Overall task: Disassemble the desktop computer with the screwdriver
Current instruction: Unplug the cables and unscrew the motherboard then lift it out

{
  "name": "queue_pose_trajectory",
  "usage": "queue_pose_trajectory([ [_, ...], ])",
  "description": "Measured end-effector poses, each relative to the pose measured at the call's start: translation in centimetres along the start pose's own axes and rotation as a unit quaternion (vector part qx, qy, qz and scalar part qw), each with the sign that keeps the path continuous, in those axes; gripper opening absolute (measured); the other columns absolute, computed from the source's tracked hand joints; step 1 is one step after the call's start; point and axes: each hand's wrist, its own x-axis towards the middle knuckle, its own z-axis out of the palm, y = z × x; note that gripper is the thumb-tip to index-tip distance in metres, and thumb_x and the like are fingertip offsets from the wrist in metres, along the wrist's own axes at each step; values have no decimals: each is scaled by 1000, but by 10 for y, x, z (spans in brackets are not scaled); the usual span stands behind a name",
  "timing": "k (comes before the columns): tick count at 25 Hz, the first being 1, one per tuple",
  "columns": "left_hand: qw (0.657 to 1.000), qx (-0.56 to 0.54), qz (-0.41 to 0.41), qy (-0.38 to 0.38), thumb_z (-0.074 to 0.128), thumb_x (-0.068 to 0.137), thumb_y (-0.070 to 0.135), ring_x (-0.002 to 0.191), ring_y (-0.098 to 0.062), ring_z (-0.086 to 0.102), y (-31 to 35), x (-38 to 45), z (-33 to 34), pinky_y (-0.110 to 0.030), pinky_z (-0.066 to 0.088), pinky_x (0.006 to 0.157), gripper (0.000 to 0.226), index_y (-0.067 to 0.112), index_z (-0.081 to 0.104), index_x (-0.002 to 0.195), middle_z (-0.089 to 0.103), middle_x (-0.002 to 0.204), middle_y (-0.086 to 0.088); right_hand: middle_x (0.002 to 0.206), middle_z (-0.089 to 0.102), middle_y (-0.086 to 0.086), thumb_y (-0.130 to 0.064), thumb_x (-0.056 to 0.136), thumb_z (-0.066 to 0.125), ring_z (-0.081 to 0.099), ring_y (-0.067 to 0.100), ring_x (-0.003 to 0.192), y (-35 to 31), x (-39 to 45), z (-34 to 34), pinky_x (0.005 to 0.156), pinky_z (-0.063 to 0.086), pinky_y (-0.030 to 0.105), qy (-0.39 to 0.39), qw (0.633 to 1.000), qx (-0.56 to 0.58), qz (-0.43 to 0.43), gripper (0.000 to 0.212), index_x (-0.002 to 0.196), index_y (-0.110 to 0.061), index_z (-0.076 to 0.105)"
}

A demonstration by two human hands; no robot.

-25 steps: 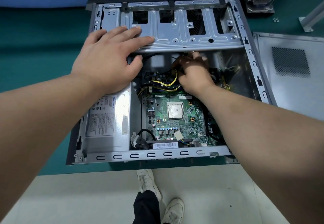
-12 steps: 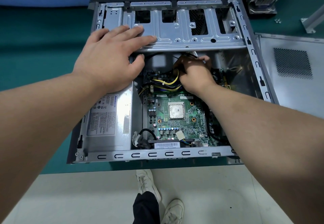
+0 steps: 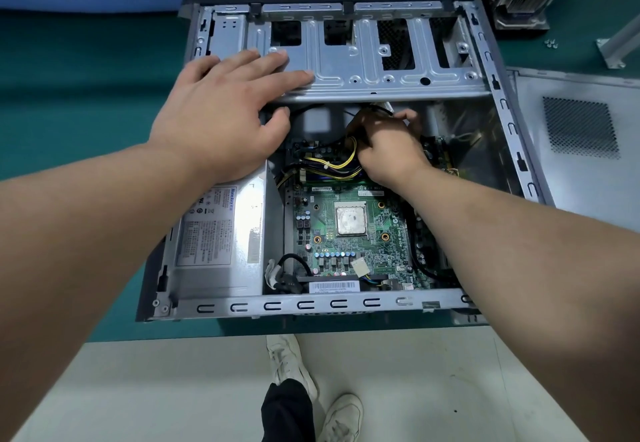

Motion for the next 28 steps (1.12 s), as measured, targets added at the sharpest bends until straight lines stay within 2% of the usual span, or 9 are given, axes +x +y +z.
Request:
queue_pose_trajectory([
  [4, 1000, 1, 0, 2, 34, 98, 50, 154, -11, 24, 0, 0, 0, -45, 12, 125, 54, 57, 32, 151, 30, 165, 18, 111, 68, 1, -10, 87, 54, 59, 25, 112, 0, 1, 1, 109, 22, 39, 0, 1000, -24, -15, 33, 115, -26, 62],
  [9, 1000, 4, 0, 4, 34, 98, 50, 154, -12, 25, 0, 0, 0, -45, 13, 125, 54, 57, 32, 151, 31, 165, 18, 113, 68, 3, -13, 91, 54, 57, 28, 117, 1, 1, -1, 110, 22, 38, -9, 1000, 12, 7, 30, 116, -28, 62],
  [15, 1000, 4, 1, 7, 36, 99, 49, 153, -12, 25, 0, 0, 1, -45, 13, 124, 53, 55, 33, 152, 32, 165, 17, 110, 71, 5, -17, 94, 55, 59, 29, 112, -1, -1, -7, 112, 25, 42, -3, 1000, 13, 2, 23, 113, -26, 65],
  [19, 1000, 3, 0, 4, 34, 97, 50, 154, -12, 25, 1, 0, -1, -45, 13, 125, 55, 54, 33, 152, 32, 165, 17, 111, 65, 11, -6, 87, 53, 61, 35, 107, -13, -4, -8, 104, 36, 44, 9, 999, 22, -23, 36, 120, -19, 60],
  [21, 1000, 6, 0, 2, 35, 98, 49, 154, -12, 24, 2, 0, -2, -45, 13, 125, 55, 55, 33, 152, 31, 165, 16, 117, 63, 9, -7, 87, 52, 59, 33, 112, -18, -8, -7, 107, 36, 46, -4, 999, 20, -40, 36, 118, -23, 59],
  [23, 1000, 7, -1, 3, 35, 98, 49, 153, -12, 25, 2, 0, -1, -45, 13, 125, 54, 55, 33, 152, 32, 165, 16, 124, 61, 10, -10, 88, 51, 57, 34, 116, -17, -8, -6, 102, 45, 45, -31, 998, 24, -44, 35, 119, -23, 61],
  [28, 1000, 11, 0, 3, 33, 97, 51, 153, -13, 27, 2, 0, -1, -45, 15, 124, 54, 55, 34, 151, 33, 164, 16, 126, 63, 11, -24, 96, 49, 58, 35, 116, -8, -13, -19, 97, 50, 44, -78, 995, 44, -30, 35, 129, -26, 63],
])
